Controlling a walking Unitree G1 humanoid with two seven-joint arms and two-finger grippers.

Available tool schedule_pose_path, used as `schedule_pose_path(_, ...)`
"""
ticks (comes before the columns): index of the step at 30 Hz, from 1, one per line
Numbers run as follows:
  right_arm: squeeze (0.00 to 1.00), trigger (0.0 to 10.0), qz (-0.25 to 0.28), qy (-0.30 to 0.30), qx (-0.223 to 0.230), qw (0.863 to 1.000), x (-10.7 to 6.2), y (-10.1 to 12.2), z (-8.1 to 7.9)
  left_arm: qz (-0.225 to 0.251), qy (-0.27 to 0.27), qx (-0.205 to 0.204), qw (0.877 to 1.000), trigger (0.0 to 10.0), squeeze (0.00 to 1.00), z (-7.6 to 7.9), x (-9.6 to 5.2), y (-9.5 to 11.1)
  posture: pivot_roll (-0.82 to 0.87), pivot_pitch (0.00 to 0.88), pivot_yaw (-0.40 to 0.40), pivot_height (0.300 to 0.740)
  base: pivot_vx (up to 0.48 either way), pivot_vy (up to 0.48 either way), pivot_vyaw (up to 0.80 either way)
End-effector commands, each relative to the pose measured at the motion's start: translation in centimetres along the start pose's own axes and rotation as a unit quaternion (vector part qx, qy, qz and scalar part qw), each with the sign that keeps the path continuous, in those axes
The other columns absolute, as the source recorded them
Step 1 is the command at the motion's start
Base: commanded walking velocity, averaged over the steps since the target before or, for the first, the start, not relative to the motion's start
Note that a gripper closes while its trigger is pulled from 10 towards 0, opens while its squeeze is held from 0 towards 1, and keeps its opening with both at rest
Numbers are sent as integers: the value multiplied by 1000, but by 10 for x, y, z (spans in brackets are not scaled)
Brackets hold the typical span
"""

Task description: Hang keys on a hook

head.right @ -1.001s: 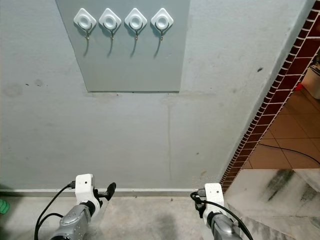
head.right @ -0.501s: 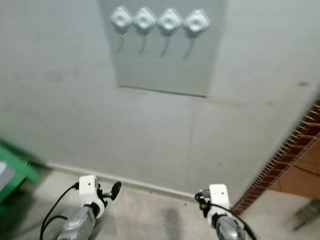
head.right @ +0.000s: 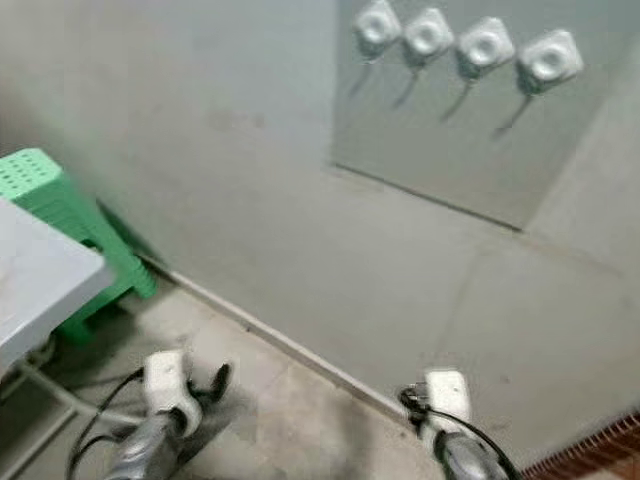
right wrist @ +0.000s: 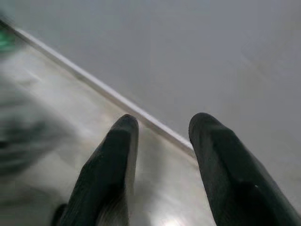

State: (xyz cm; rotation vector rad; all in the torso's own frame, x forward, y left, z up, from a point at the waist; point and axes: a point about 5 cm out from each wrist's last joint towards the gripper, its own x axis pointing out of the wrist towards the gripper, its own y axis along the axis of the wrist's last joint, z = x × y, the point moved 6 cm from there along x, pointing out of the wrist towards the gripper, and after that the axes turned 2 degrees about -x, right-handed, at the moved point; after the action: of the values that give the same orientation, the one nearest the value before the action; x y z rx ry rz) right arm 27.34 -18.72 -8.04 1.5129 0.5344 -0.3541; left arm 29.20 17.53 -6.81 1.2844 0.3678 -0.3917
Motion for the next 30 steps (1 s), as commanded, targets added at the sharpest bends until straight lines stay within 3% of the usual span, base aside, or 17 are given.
schedule_pose_path(1,0,10000,-16,-14,3,1000,-6,-10,11,-4,-2,-8,1000,10000,0,7,0,-4,-40,0,-10,721,0,0,800)
schedule_pose_path(30,0,10000,-15,-7,-7,1000,-5,-8,13,1,3,-10,1000,10000,0,4,0,-3,-22,0,-23,721,0,0,800)
